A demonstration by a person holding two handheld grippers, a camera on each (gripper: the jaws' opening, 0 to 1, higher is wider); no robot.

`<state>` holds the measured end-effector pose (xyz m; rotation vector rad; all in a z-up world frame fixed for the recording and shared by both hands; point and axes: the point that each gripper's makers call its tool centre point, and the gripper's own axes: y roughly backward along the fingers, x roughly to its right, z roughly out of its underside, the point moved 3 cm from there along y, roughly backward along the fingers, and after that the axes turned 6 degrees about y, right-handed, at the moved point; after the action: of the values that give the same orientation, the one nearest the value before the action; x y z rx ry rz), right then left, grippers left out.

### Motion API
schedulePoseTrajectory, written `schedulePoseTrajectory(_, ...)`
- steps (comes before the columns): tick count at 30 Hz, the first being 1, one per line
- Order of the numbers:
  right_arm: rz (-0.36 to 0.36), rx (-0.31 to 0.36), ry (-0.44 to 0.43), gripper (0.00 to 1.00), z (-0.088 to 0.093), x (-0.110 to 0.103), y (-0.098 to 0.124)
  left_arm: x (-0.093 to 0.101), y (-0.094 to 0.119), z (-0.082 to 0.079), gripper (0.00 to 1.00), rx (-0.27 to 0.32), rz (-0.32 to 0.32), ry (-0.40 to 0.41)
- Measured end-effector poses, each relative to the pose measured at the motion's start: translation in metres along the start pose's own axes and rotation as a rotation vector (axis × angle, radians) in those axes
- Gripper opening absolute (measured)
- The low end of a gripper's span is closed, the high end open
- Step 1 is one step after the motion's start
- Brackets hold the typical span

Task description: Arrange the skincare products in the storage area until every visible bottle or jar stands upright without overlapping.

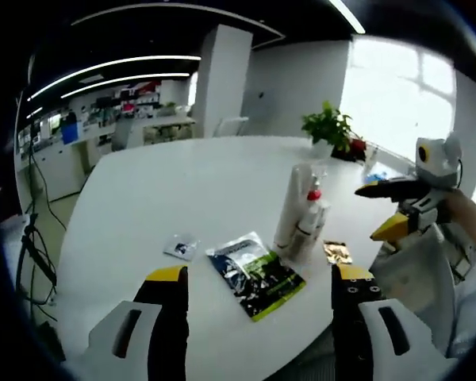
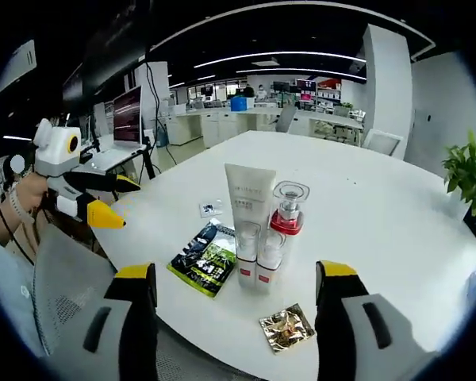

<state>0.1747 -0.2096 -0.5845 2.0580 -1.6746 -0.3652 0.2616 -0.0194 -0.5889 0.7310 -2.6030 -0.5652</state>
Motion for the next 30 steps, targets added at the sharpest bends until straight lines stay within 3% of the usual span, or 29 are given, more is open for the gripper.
schedulePoseTrajectory(8, 0.002, -0.002, -0.005, 0.89, 0.0019, 0.0021, -0.0001, 0.0015, 0.0002, -0.0006, 0.82, -0.006, 0.007, -0.013)
schedulePoseTrajectory(14, -0.019, -0.012, -0.038, 0.9, 0.0056, 0.0003, -0.0011, 0.0043, -0.002, 0.0004, 0.82, -0.018, 0.028, -0.033)
schedulePoseTrajectory(30, -0.034, -0.018, -0.008, 1.0, 0.0054, -0.0007, -0.0027, 0.0087, -0.0016, 0.0014, 0.94, -0.015, 0.07, -0.021)
